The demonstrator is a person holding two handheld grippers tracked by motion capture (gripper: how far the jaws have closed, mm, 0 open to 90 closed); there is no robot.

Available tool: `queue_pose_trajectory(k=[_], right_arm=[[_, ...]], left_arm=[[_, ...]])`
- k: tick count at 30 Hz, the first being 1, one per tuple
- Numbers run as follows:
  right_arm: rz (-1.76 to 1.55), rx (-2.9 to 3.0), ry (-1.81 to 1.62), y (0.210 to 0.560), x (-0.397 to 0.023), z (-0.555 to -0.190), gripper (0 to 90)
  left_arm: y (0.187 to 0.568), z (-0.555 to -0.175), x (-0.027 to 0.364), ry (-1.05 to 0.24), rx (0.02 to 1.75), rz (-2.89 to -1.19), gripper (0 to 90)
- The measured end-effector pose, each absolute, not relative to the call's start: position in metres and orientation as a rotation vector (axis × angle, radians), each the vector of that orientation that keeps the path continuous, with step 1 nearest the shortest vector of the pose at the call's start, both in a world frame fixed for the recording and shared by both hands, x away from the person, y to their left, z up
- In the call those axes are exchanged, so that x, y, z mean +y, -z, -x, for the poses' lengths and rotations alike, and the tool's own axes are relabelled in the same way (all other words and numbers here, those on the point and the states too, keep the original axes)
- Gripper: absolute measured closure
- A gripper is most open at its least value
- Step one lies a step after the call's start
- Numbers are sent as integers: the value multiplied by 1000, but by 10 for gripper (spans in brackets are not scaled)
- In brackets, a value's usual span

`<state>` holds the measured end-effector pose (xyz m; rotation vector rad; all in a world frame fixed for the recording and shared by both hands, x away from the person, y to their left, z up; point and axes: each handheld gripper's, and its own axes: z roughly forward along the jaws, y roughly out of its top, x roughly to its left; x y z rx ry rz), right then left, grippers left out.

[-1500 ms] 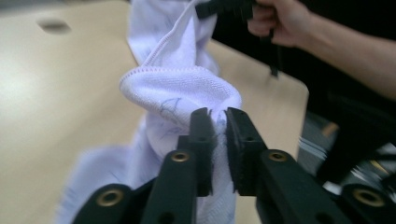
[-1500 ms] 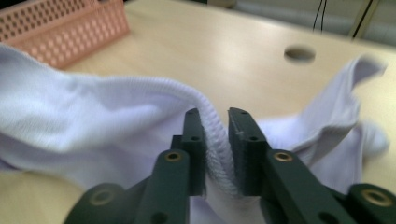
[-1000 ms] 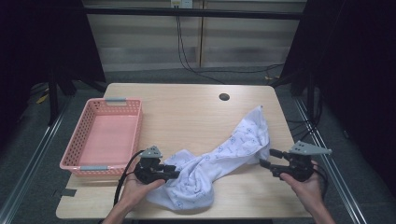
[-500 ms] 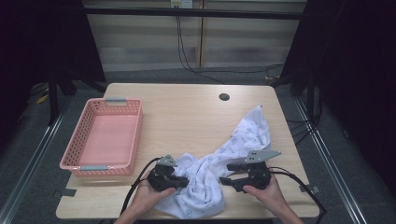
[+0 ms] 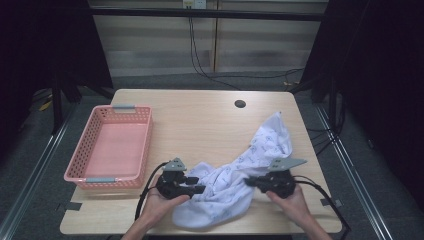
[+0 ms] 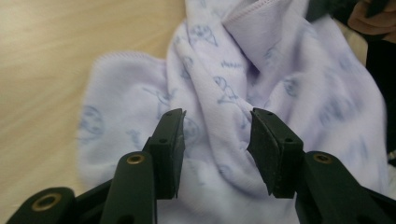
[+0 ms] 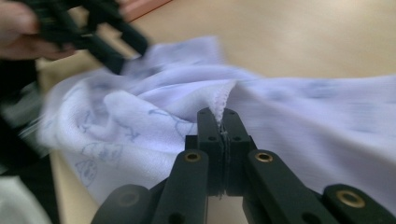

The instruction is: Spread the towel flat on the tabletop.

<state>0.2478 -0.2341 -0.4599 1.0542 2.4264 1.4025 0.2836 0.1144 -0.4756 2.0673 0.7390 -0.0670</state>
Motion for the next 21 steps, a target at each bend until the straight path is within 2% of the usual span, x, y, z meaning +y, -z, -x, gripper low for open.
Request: queue_pose_trajectory(k=[3,9,10,11,12,13,14,17,20,21], right_arm=[[-1168,2290,-1303,460,-275,-268,896],[-1253,2203,-1218,470,-305,-292,892],[-1263,2188,-1221,470,-308,-294,869],[-1247,2192,-1226,468,-312,-291,685],[-1247,2192,-1226,468,-312,-291,685],[-1245,2161,-1221,463,-317,-282,577],[-1245,2161,-1221,463,-317,-282,577],[-1254,2119,-1245,458,-330,-264,500],[-1273,2097,-1271,457,-337,-245,492],[-1277,2104,-1279,460,-339,-230,492]], left_arm=[[479,-287,120,46,762,-2076,563],[488,-288,105,35,696,-2163,566],[490,-288,103,38,695,-2174,569],[492,-288,102,42,684,-2188,572],[492,-287,101,61,677,-2198,572],[493,-286,101,54,663,-2210,592],[494,-284,101,58,663,-2210,592],[495,-282,99,63,636,-2232,632],[496,-277,96,44,598,-2255,664],[497,-275,94,37,586,-2262,741]])
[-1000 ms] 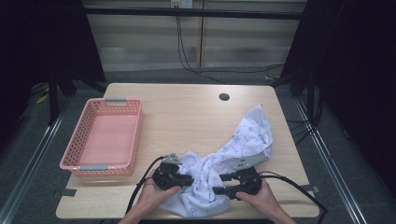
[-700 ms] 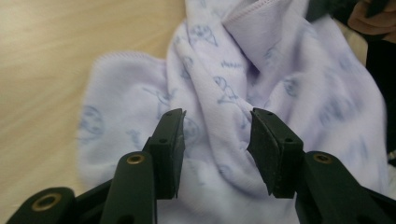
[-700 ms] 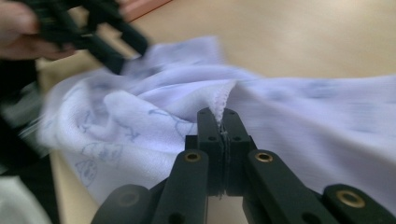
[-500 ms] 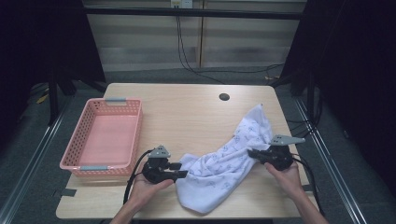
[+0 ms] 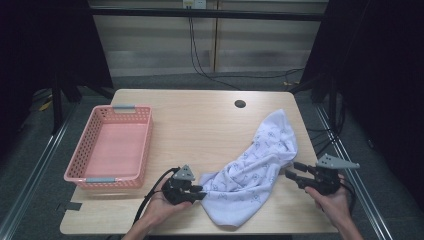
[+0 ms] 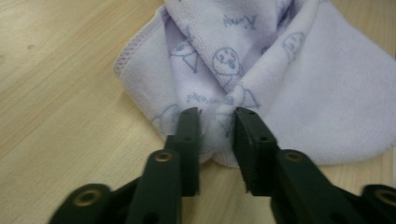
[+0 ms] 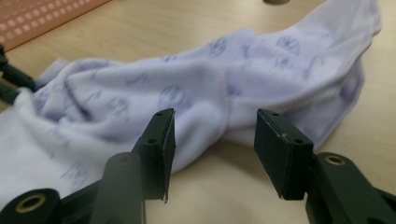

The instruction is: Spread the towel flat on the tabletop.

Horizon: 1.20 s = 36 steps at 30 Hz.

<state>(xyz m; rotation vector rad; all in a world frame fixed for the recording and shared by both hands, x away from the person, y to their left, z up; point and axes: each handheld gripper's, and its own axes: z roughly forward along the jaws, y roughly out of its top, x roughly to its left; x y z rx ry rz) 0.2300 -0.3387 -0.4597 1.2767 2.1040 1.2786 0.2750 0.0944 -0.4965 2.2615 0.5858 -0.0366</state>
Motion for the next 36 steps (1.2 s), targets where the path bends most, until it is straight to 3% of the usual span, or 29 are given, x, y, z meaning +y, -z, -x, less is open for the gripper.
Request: queue_pose_trajectory(k=[1,2,8,17,23,26,27,33,36], right_arm=[[-1277,2104,-1279,460,-339,-230,492],[-1284,2125,-1278,463,-336,-216,492],[-1288,2218,-1325,469,-311,-191,428],[-1151,2444,-1245,486,-265,-214,382],[-1040,2512,-1082,499,-247,-228,492],[-1023,2519,-1076,496,-246,-224,782],[-1018,2532,-1113,494,-247,-223,821],[-981,2483,-1309,458,-255,-205,846],[-938,2419,-1388,421,-253,-212,841]], left_arm=[[496,-273,94,23,580,-2275,741],[496,-270,93,53,569,-2282,820],[495,-260,100,119,595,-2277,847],[493,-263,107,159,629,-2218,846],[493,-274,107,167,666,-2177,847],[489,-269,110,164,661,-2168,847],[485,-265,113,172,644,-2159,848],[447,-235,136,157,578,-2077,852],[408,-237,144,84,558,-2014,852]])
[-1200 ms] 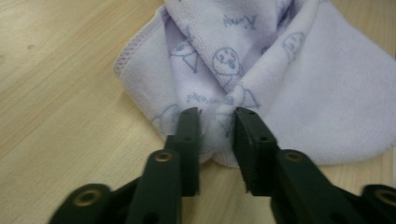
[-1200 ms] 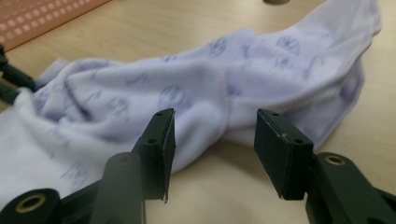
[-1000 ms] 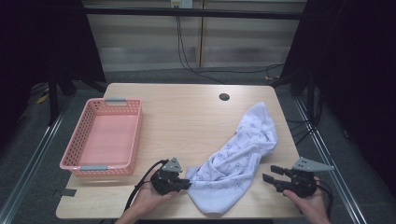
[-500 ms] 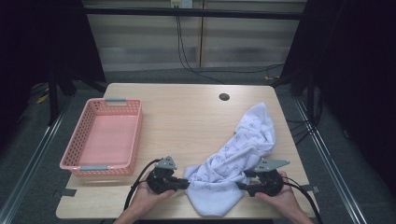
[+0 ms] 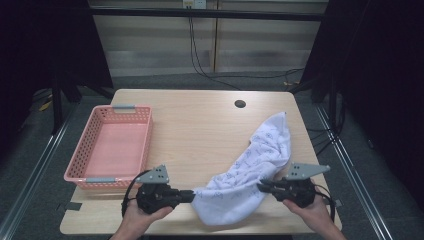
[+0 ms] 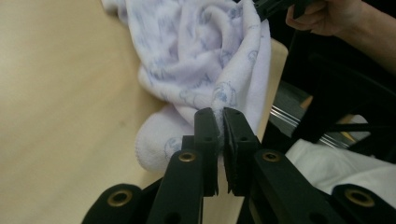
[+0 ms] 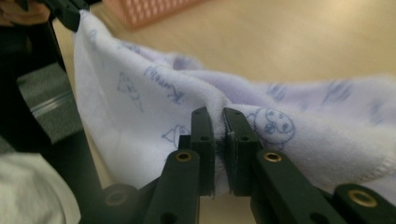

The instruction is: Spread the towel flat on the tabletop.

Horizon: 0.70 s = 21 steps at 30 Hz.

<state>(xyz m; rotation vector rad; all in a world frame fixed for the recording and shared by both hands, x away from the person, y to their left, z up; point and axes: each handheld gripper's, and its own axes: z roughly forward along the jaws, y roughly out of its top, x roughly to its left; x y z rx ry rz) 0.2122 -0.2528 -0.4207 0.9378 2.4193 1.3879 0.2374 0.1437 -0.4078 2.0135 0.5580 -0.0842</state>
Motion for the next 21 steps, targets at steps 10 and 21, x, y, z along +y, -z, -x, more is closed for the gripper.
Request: queue_pose_trajectory(k=[10,21], right_arm=[[-1172,2316,-1315,443,-251,-327,833],[-1300,2222,-1252,467,-255,-349,517]], left_arm=[[423,-332,123,-7,799,-1927,650],[461,-336,136,-4,905,-1948,636]])
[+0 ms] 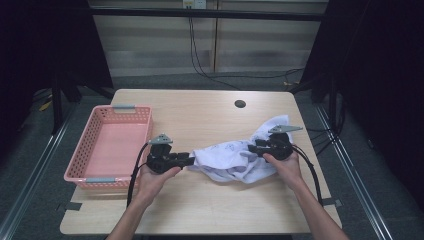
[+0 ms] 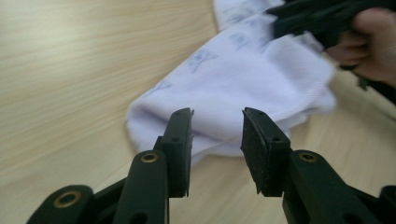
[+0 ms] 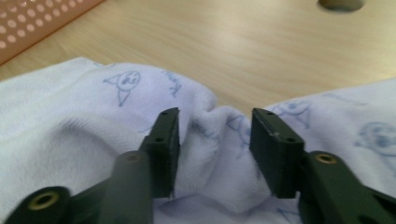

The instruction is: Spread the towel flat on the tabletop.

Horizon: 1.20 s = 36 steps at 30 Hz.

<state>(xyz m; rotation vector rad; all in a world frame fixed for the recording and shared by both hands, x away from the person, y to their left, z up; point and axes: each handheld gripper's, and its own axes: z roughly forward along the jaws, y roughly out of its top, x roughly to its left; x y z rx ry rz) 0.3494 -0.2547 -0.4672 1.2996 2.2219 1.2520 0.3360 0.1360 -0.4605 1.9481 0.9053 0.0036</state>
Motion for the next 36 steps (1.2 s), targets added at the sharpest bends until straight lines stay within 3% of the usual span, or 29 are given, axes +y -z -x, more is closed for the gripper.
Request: queue_pose_trajectory(k=[4,5,10,12,13,18,22,25,26,27,28,30,36], right_arm=[[-1250,2176,-1251,447,-260,-327,500],[-1212,2203,-1294,441,-262,-314,577],[-1158,2321,-1344,449,-258,-298,653],[-1146,2376,-1349,457,-251,-297,611],[-1151,2396,-1360,464,-244,-300,544],[-1129,2431,-1364,473,-231,-308,438],[-1118,2430,-1371,477,-219,-315,418],[-1114,2424,-1347,481,-211,-323,494],[-1119,2414,-1340,483,-208,-326,567],[-1138,2390,-1327,485,-205,-330,784],[-1138,2390,-1327,485,-205,-330,784],[-1161,2366,-1365,483,-207,-334,846],[-1189,2251,-1442,451,-236,-332,853]], left_arm=[[476,-341,142,4,946,-1946,673],[478,-343,143,17,939,-1955,675],[484,-344,135,20,921,-1984,647],[487,-347,128,21,905,-1994,594],[488,-349,126,27,899,-1986,565],[493,-355,113,21,887,-2004,496],[499,-357,106,31,896,-2021,520],[504,-356,100,21,873,-2065,560],[505,-356,100,22,866,-2074,597],[505,-355,98,22,865,-2083,734],[505,-355,98,22,865,-2083,808],[501,-353,101,16,847,-2079,846],[470,-349,126,21,815,-1950,862]])
